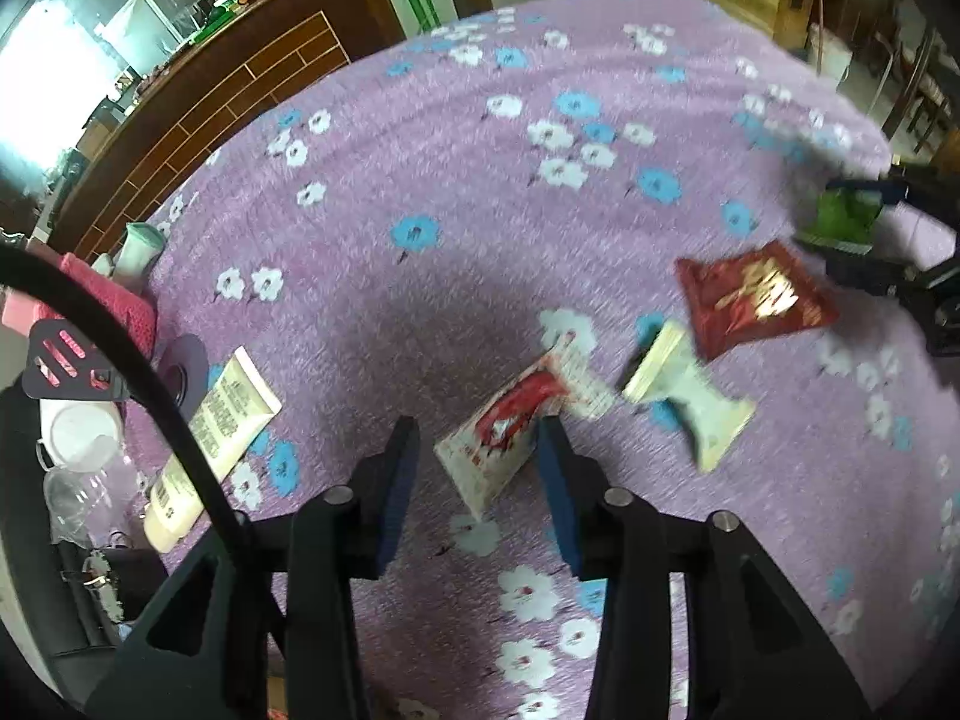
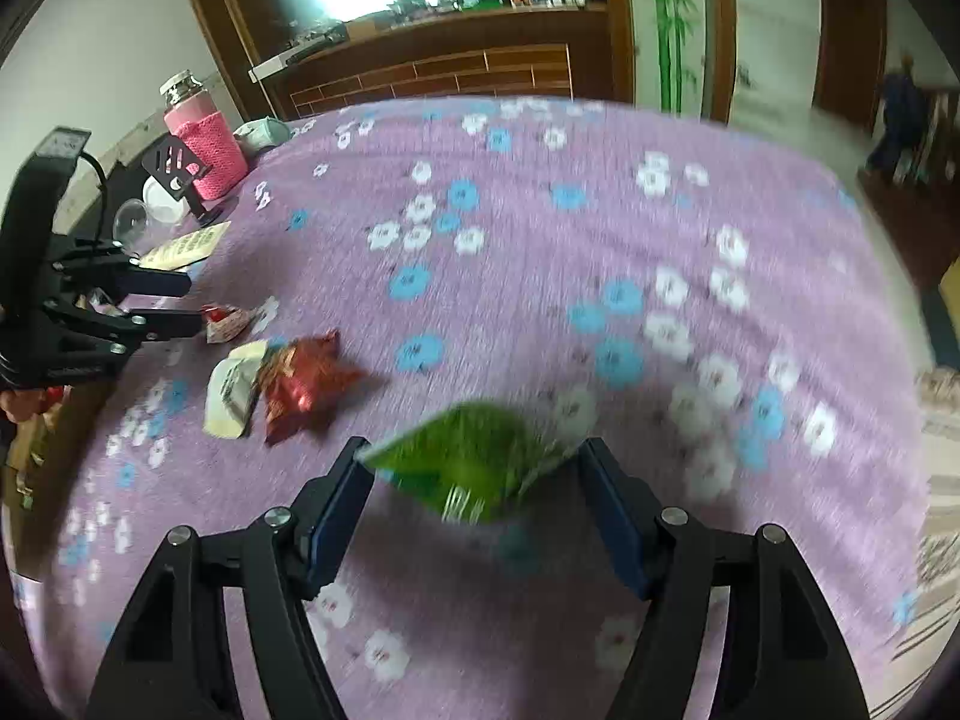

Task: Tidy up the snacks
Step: 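Move both grippers back over the tablecloth toward the remaining snacks, then grasp the white-and-red packet with the left gripper while the right grasps the green bag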

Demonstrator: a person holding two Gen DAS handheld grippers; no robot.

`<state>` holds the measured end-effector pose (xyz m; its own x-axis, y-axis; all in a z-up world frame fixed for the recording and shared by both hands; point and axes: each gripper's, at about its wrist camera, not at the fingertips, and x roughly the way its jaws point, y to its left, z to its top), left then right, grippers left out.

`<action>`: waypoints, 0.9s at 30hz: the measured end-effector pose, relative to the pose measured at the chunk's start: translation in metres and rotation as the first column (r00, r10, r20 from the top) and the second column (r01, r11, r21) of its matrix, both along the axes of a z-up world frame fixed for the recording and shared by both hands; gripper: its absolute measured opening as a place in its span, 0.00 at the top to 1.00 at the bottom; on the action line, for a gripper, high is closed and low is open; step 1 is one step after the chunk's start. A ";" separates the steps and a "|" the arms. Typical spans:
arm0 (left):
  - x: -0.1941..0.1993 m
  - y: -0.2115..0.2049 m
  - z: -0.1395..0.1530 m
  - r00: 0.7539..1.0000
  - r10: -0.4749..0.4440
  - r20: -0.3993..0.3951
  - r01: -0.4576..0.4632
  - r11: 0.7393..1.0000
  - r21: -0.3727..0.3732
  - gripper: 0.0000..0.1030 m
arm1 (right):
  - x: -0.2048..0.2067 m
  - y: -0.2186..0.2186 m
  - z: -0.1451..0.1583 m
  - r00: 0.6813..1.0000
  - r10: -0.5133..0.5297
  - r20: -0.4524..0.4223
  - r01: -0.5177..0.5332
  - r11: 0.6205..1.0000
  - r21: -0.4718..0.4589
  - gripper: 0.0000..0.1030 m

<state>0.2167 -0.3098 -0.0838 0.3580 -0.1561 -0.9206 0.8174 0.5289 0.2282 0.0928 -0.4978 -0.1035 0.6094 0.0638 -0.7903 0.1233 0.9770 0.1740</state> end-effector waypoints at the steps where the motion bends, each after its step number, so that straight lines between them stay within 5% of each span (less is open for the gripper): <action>1: 0.000 0.000 -0.004 1.000 -0.003 0.005 0.003 1.000 0.018 0.58 | 0.004 0.001 -0.001 1.000 0.010 -0.009 -0.011 1.000 -0.016 0.30; 4: 0.003 -0.001 -0.009 0.998 0.020 0.054 -0.022 0.999 0.039 0.58 | 0.012 0.007 -0.005 0.999 0.048 -0.026 -0.050 0.995 -0.084 0.30; 8: 0.000 0.004 0.013 0.998 -0.002 0.058 0.005 0.999 -0.051 0.58 | 0.013 0.010 -0.008 0.997 0.076 -0.029 -0.078 0.992 -0.099 0.30; 11: -0.007 -0.002 0.022 0.984 -0.054 0.169 0.057 0.998 -0.015 0.52 | 0.011 0.009 -0.009 0.996 0.091 -0.024 -0.093 0.991 -0.100 0.28; 18: 0.009 -0.021 0.000 0.966 -0.161 0.200 0.126 0.976 0.177 0.45 | 0.012 0.017 -0.010 0.993 0.116 -0.027 -0.119 0.985 -0.125 0.18; 22: 0.025 -0.025 0.001 0.981 -0.143 0.132 0.119 0.977 0.175 0.33 | 0.011 0.014 -0.011 0.992 0.127 -0.012 -0.128 0.987 -0.099 0.14; 27: 0.056 -0.031 -0.020 0.999 0.036 -0.026 -0.031 0.985 0.169 0.31 | 0.014 0.018 -0.012 0.989 0.150 -0.014 -0.150 0.984 -0.100 0.07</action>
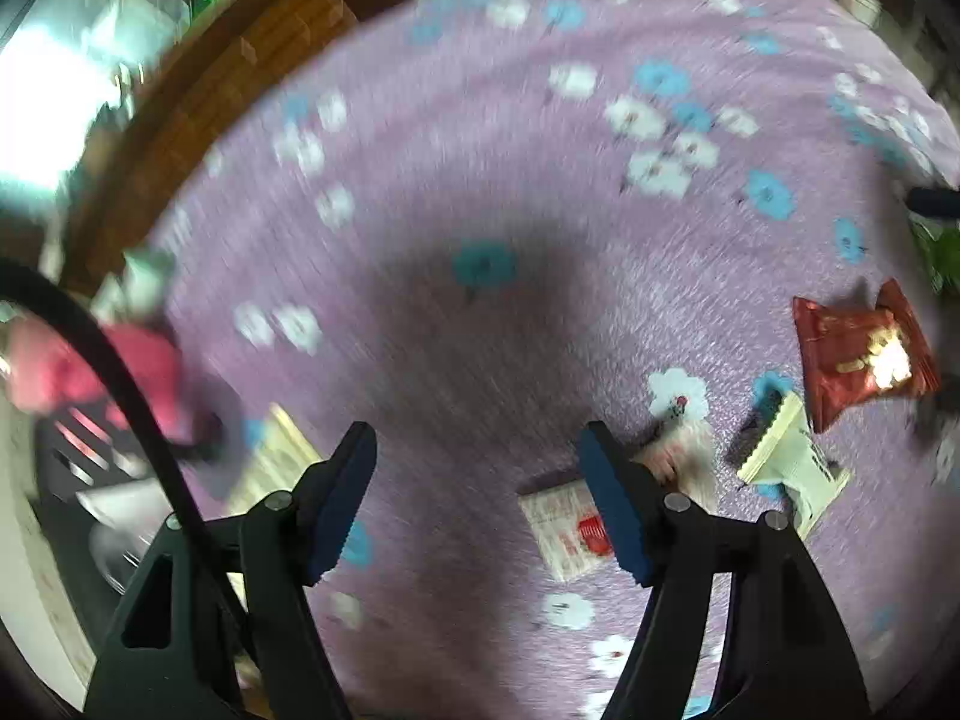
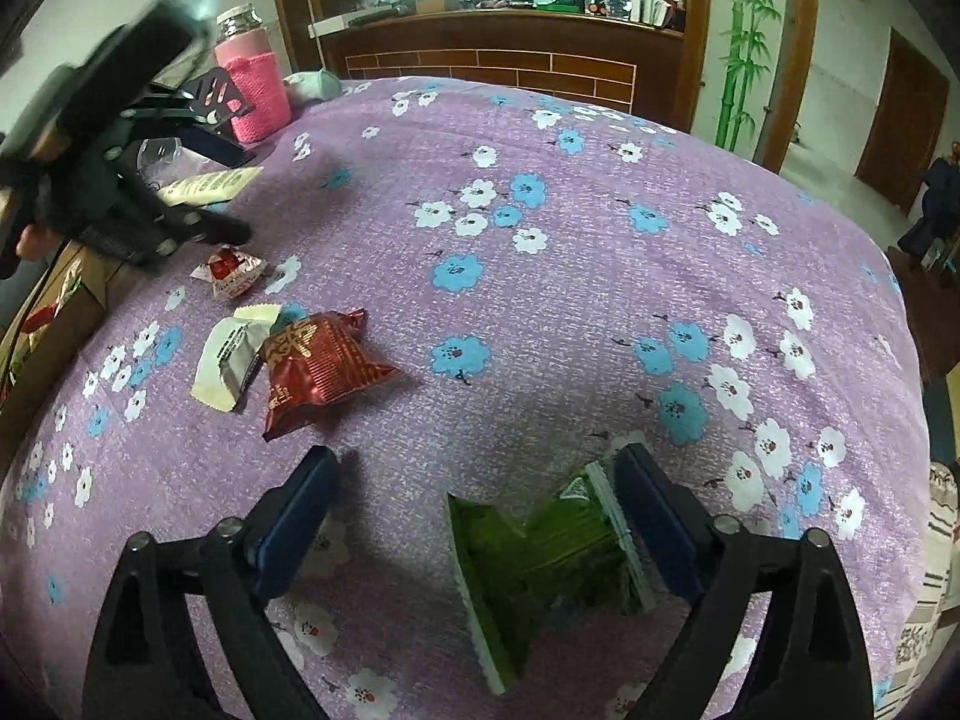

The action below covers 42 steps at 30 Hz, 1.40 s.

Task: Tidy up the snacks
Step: 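Grasp the white-and-red packet with the left gripper while the right grasps the green bag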

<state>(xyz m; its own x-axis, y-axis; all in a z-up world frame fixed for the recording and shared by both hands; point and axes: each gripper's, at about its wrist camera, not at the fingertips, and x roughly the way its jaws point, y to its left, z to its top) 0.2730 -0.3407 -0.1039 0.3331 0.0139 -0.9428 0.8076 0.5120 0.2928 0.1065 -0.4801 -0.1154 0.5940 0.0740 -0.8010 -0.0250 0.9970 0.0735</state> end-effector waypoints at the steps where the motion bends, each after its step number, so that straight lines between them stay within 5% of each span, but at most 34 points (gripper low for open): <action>1: -0.002 0.001 -0.001 1.000 0.004 0.004 -0.004 1.000 -0.001 0.31 | 0.000 0.000 0.000 1.000 0.000 -0.001 0.000 1.000 0.000 0.07; 6: -0.031 0.020 0.001 0.998 0.012 -0.062 -0.012 1.000 0.003 0.31 | -0.003 -0.007 0.002 1.000 -0.025 0.011 0.024 0.998 0.053 0.08; 11: -0.071 0.054 -0.001 0.980 0.073 -0.184 -0.071 0.997 0.019 0.30 | -0.009 -0.010 0.005 0.998 -0.065 0.007 0.064 0.996 0.067 0.21; 14: -0.087 0.077 0.008 0.978 0.141 -0.151 -0.146 0.989 -0.025 0.30 | -0.018 -0.005 0.008 1.000 -0.017 -0.008 0.018 0.993 0.115 0.28; 19: -0.086 0.099 0.038 0.959 0.275 -0.073 -0.284 0.941 -0.186 0.30 | -0.021 0.000 0.007 1.000 -0.017 -0.013 0.018 0.997 0.081 0.28; 24: -0.061 0.101 0.025 0.898 0.421 -0.127 -0.439 0.880 -0.182 0.30 | -0.018 0.002 0.006 0.999 -0.028 -0.029 0.031 0.996 0.080 0.26; 28: -0.054 0.095 0.004 0.864 0.478 -0.159 -0.498 0.857 -0.130 0.28 | -0.017 0.003 0.006 0.999 -0.023 -0.031 0.025 0.996 0.081 0.22; 33: -0.045 0.101 0.002 0.829 0.528 -0.181 -0.555 0.815 -0.164 0.28 | -0.021 0.002 0.004 1.000 0.007 -0.006 -0.006 0.997 0.082 0.22; 36: -0.046 0.117 0.002 0.792 0.573 -0.211 -0.609 0.767 -0.202 0.29 | -0.025 0.001 0.004 1.000 0.014 0.005 -0.015 0.996 0.086 0.22; 42: -0.059 0.116 0.004 0.799 0.560 -0.221 -0.601 0.765 -0.232 0.31 | -0.023 -0.001 0.005 1.000 -0.011 -0.019 0.012 0.998 0.058 0.25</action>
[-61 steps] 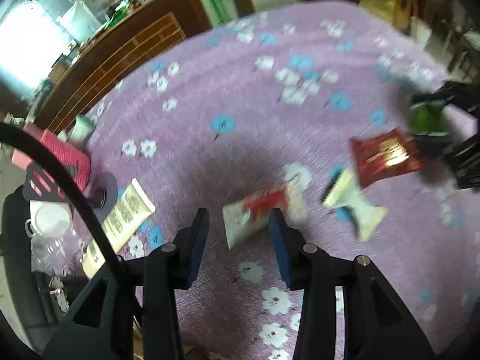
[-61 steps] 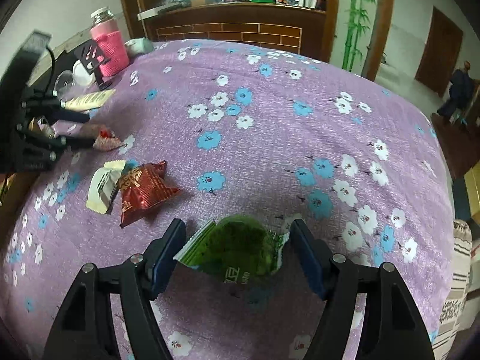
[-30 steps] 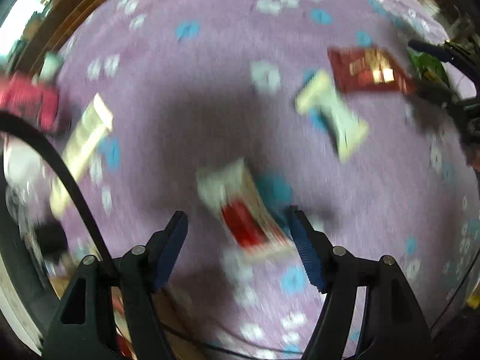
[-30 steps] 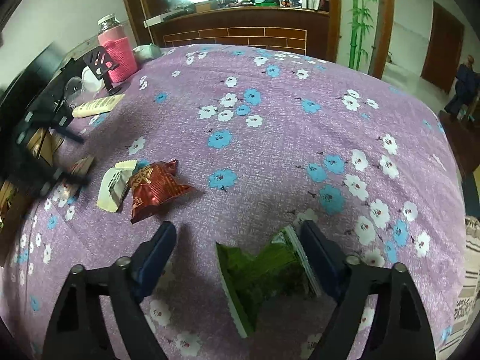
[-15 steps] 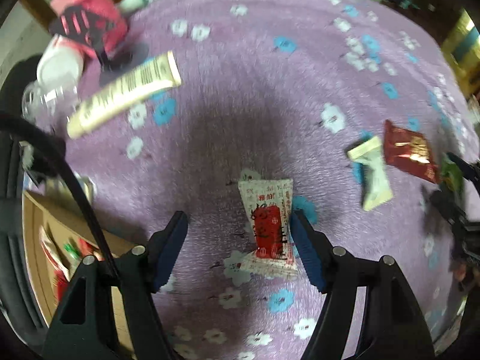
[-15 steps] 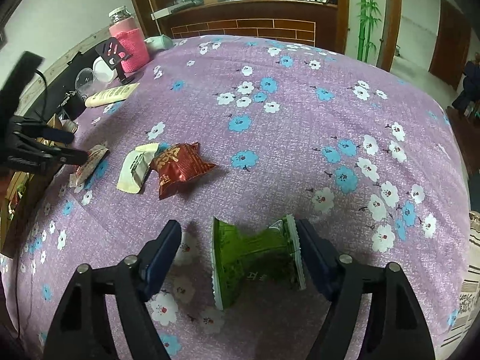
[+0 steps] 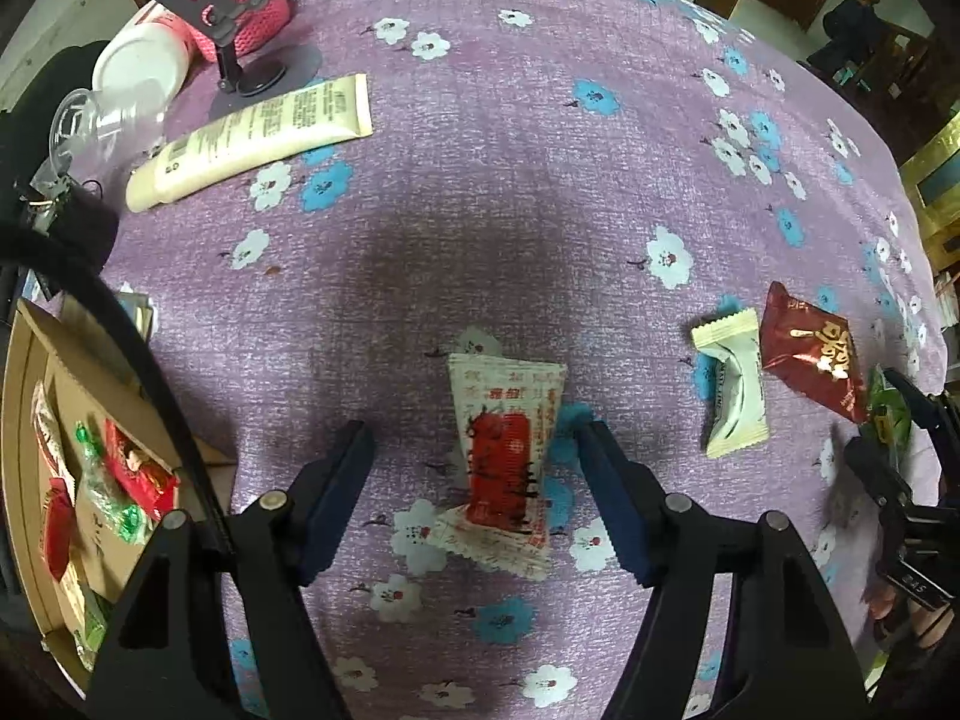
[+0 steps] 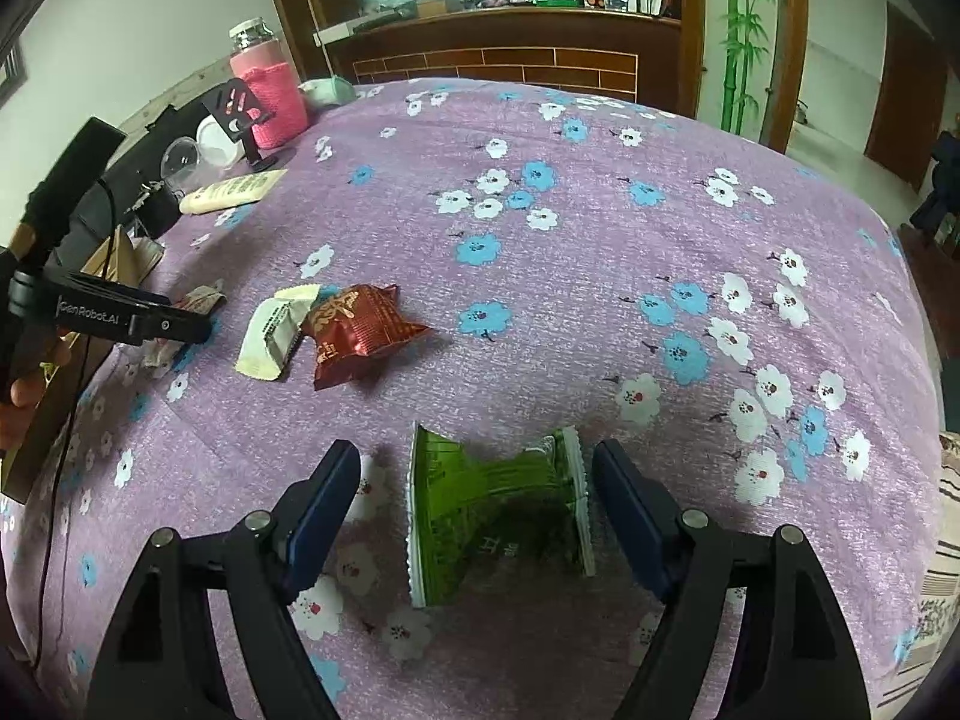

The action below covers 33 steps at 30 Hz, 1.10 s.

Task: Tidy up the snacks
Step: 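Grasp the white-and-red packet with the left gripper while the right grasps the green bag, then carry the white-and-red packet and green bag toward the cardboard tray with both grippers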

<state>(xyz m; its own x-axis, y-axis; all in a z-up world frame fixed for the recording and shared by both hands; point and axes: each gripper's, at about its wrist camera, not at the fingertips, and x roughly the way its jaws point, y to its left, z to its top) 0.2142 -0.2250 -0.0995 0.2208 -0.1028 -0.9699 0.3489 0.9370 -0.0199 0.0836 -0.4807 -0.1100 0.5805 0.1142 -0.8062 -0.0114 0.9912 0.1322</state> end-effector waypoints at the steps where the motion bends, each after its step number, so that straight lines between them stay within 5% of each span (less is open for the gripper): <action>1: -0.002 -0.003 0.003 1.000 0.002 -0.004 -0.002 1.000 -0.010 0.35 | 0.001 0.001 0.000 1.000 -0.006 -0.008 0.006 1.000 -0.021 0.30; 5: 0.001 0.000 0.014 0.999 0.039 -0.027 -0.041 0.997 -0.071 0.67 | 0.001 -0.003 0.002 0.998 -0.051 -0.027 0.050 0.998 -0.042 0.48; 8: 0.000 0.003 0.013 0.997 0.045 -0.056 -0.050 0.994 -0.097 0.75 | -0.001 -0.006 0.003 0.997 -0.076 -0.028 0.075 0.997 -0.036 0.55; 15: -0.026 0.006 0.011 0.999 0.039 -0.004 -0.040 0.995 -0.089 0.79 | -0.014 -0.006 0.001 0.994 -0.110 0.012 0.110 0.993 -0.047 0.60; 24: -0.054 0.030 0.015 0.998 0.052 -0.040 -0.059 0.984 -0.169 0.79 | -0.037 0.004 0.002 0.993 -0.114 0.003 0.114 0.993 -0.029 0.61; 33: -0.121 0.040 0.016 0.997 0.000 0.079 0.011 0.990 -0.142 0.79 | -0.080 0.032 0.004 0.993 -0.119 -0.026 0.119 0.993 -0.002 0.61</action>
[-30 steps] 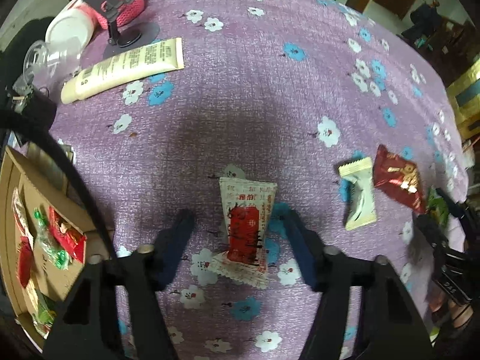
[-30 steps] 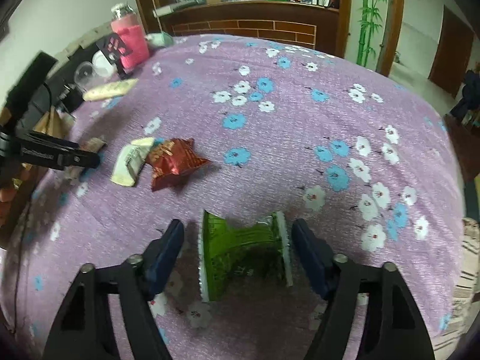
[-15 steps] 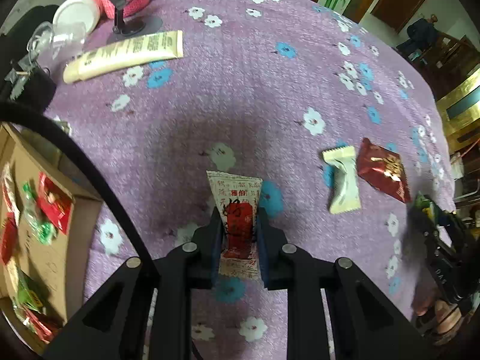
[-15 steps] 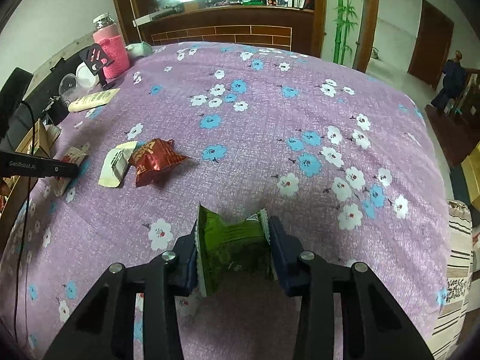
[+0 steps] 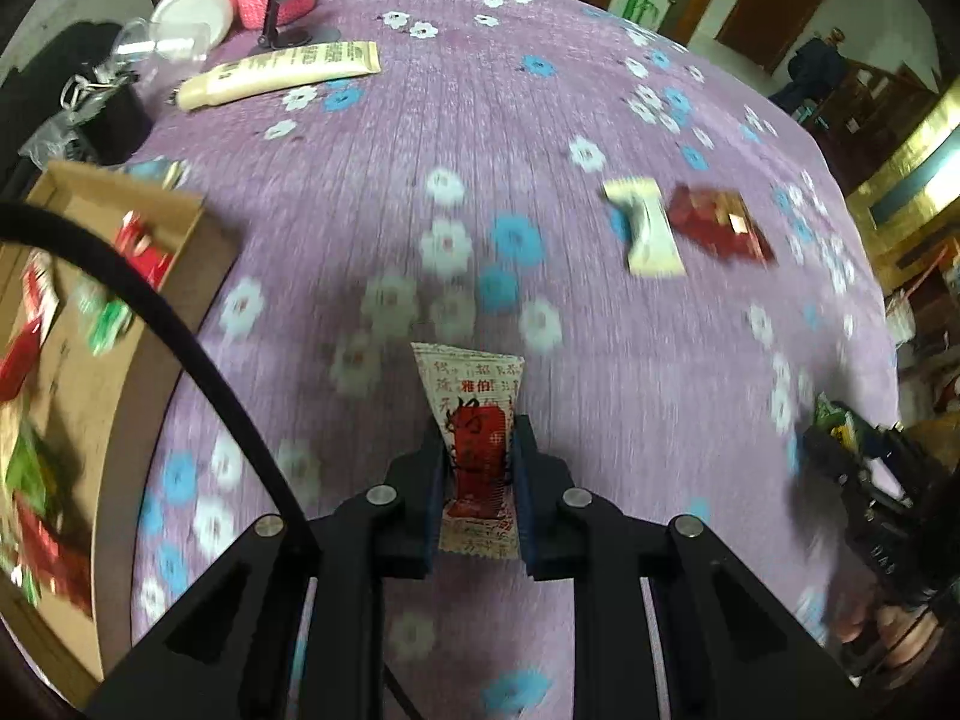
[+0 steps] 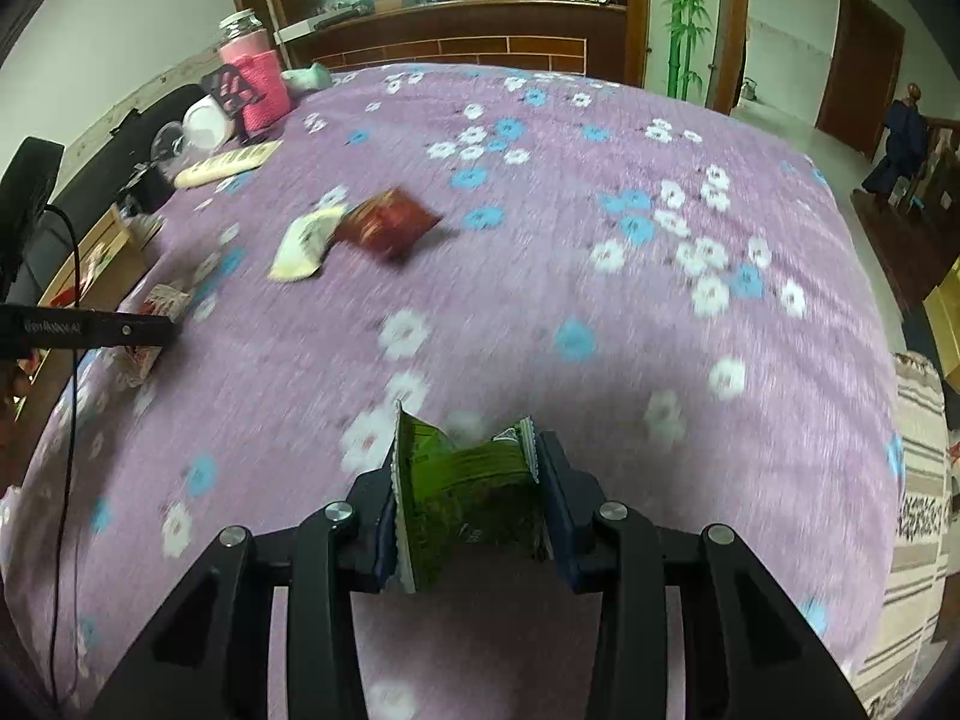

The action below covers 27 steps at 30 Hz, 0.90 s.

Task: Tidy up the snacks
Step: 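Carry the white-and-red packet and green bag toward the cardboard tray with both grippers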

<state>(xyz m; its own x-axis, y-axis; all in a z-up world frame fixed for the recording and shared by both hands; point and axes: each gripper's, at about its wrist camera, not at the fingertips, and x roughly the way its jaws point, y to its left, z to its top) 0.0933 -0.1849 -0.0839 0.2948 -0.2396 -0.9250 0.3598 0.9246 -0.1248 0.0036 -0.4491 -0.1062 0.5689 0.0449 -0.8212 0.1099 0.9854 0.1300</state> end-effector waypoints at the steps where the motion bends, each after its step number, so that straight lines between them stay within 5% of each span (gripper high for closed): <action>1: -0.010 0.003 0.001 1.000 -0.005 0.021 0.005 1.000 0.004 0.79 | -0.008 0.006 0.000 1.000 0.002 -0.003 -0.002 1.000 -0.004 0.61; 8: -0.071 0.018 -0.003 0.996 -0.026 0.088 0.026 1.000 -0.008 0.79 | -0.051 0.046 0.001 1.000 0.015 -0.015 -0.015 1.000 -0.005 0.61; 27: -0.118 0.047 -0.009 0.986 -0.106 0.132 0.110 0.993 -0.029 0.79 | -0.107 0.118 0.004 0.997 -0.074 -0.033 0.076 0.996 0.052 0.61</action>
